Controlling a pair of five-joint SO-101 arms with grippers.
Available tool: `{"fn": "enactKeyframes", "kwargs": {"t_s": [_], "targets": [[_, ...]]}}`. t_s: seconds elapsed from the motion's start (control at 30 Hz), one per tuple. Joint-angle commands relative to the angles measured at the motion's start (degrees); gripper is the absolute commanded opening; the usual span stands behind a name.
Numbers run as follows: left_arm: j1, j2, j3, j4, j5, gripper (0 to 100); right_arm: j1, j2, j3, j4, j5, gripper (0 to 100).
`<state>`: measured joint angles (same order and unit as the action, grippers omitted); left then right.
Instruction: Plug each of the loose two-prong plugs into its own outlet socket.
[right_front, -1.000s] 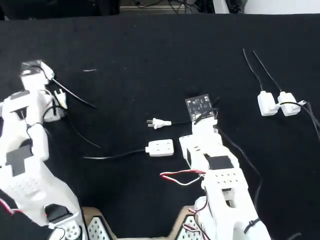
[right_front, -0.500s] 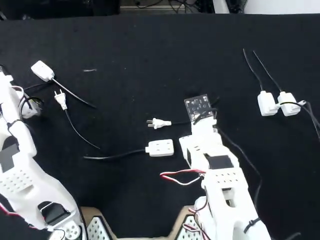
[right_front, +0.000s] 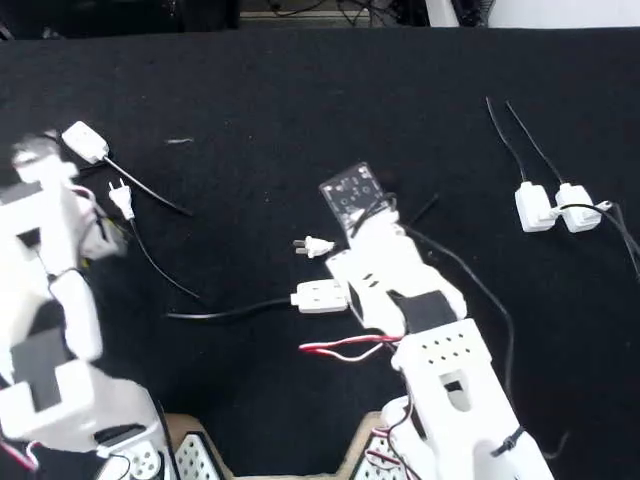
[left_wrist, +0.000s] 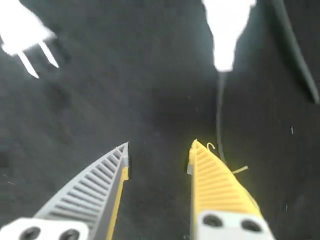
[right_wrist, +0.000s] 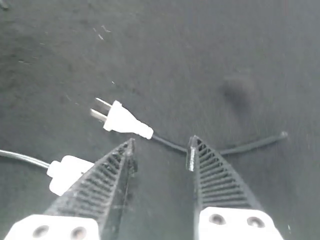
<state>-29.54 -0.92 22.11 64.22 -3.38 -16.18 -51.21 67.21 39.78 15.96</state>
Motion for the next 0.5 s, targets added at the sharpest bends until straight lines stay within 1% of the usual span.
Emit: {"fn": "enactKeyframes", "kwargs": {"t_s": [0.0,0.1,0.23,0.3,0.4,0.47], "targets": [[6.90,-11.96,13.49,-5.54,0.62,20,-2.64,-0.57,-2.95,-4.92,0.09,16.6],[12.26,-17.32,18.42,-6.33,2.46,20,-2.64,1.89,-0.04,-11.87,-0.53,16.6],[17.54,-21.89,21.67,-6.59,8.09,20,-2.73,9.45,2.68,-22.07,-4.04,16.6],[18.95,-22.59,23.16,-6.68,10.37,20,-2.73,14.64,2.07,-25.23,-4.40,16.6],[19.47,-22.51,24.66,-6.86,11.87,20,-2.64,22.99,-0.66,-27.52,-4.48,16.6],[19.47,-22.51,26.68,-9.41,11.87,20,-2.64,28.00,-3.47,-27.60,-4.48,16.6]]}}
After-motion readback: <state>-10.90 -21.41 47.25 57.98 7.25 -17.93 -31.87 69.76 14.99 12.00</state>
